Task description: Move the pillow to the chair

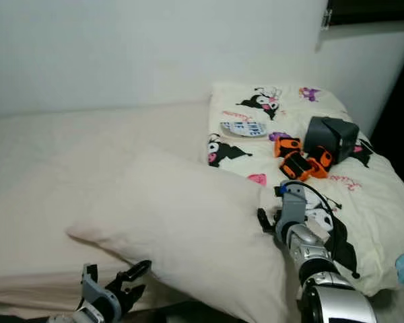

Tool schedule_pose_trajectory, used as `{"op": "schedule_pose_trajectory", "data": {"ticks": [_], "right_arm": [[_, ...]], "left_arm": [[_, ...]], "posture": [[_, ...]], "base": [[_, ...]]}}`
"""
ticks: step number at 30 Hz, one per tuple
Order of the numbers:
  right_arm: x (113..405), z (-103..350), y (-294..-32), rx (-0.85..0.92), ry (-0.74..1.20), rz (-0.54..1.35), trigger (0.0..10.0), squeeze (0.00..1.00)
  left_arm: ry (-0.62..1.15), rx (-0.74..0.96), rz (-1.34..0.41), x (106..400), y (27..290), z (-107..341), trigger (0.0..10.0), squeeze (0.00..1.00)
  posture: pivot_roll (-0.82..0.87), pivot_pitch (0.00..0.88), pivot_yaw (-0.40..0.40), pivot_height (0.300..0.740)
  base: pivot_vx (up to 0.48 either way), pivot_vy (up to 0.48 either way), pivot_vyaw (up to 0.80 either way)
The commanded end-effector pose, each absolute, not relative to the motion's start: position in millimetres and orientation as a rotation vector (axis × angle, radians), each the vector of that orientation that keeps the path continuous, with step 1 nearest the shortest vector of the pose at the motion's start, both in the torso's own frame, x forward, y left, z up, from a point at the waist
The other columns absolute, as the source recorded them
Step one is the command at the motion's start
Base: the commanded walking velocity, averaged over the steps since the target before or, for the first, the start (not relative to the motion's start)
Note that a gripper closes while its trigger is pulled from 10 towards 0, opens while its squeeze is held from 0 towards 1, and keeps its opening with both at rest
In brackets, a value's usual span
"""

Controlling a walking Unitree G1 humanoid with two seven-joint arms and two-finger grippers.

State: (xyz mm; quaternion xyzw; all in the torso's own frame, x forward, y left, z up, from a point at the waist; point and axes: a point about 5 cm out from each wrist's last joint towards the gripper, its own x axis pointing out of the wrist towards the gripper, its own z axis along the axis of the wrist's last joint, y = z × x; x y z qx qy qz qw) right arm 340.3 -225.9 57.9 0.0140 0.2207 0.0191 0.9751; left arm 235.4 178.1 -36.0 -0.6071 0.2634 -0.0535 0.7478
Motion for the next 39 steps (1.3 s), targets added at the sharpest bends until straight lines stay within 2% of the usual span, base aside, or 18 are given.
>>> {"op": "schedule_pose_trajectory", "data": {"ticks": [1, 6, 7, 15, 20, 21, 23, 24, 26, 39], "right_arm": [[336, 50, -220, 0.052, 0.472, 0.051, 10.0, 0.00], [335, 47, -217, 0.057, 0.478, 0.062, 10.0, 0.00], [333, 45, -216, 0.056, 0.488, 0.064, 10.0, 0.00], [332, 42, -215, 0.056, 0.496, 0.059, 10.0, 0.00], [333, 45, -215, 0.124, 0.464, 0.051, 10.0, 0.00], [333, 45, -215, 0.129, 0.459, 0.051, 10.0, 0.00], [334, 46, -215, 0.130, 0.456, 0.053, 10.0, 0.00], [334, 46, -214, 0.126, 0.457, 0.056, 10.0, 0.00], [335, 46, -212, 0.126, 0.455, 0.063, 10.0, 0.00], [335, 47, -210, 0.143, 0.453, 0.066, 10.0, 0.00]], "left_arm": [[0.488, -1.367, -0.193, 247, 177, -24, 10.0, 0.00], [0.417, -1.406, -0.316, 254, 173, -11, 10.0, 0.00], [0.397, -1.417, -0.386, 259, 168, -4, 10.0, 0.00], [0.432, -1.398, -0.385, 262, 160, -5, 10.0, 0.00], [0.417, -1.309, -0.276, 278, 155, 0, 10.0, 0.00], [0.392, -1.293, -0.258, 283, 156, 4, 0.4, 0.00], [0.359, -1.278, -0.254, 288, 156, 8, 0.4, 0.00], [0.315, -1.272, -0.291, 293, 154, 16, 0.0, 0.00], [0.254, -1.268, -0.348, 303, 150, 30, 0.0, 0.00], [0.186, -1.243, -0.344, 318, 148, 48, 0.0, 0.00]], "posture": [[-0.15, 0.032, 0.046, 0.550], [-0.15, 0.031, 0.051, 0.535], [-0.15, 0.031, 0.052, 0.525], [-0.15, 0.029, 0.057, 0.500], [-0.15, 0.025, 0.054, 0.486], [-0.15, 0.024, 0.053, 0.486], [-0.15, 0.024, 0.053, 0.486], [-0.15, 0.021, 0.053, 0.486], [-0.15, 0.020, 0.054, 0.486], [-0.15, 0.021, 0.054, 0.486]], "base": [[0.000, 0.000, 0.00], [0.000, 0.000, 0.00], [0.000, 0.000, 0.00], [0.000, 0.000, 0.00], [0.000, 0.000, 0.00], [0.000, 0.000, 0.00], [0.000, 0.000, 0.00], [0.000, 0.000, 0.00], [0.000, 0.000, 0.00], [0.000, 0.000, 0.00]]}}
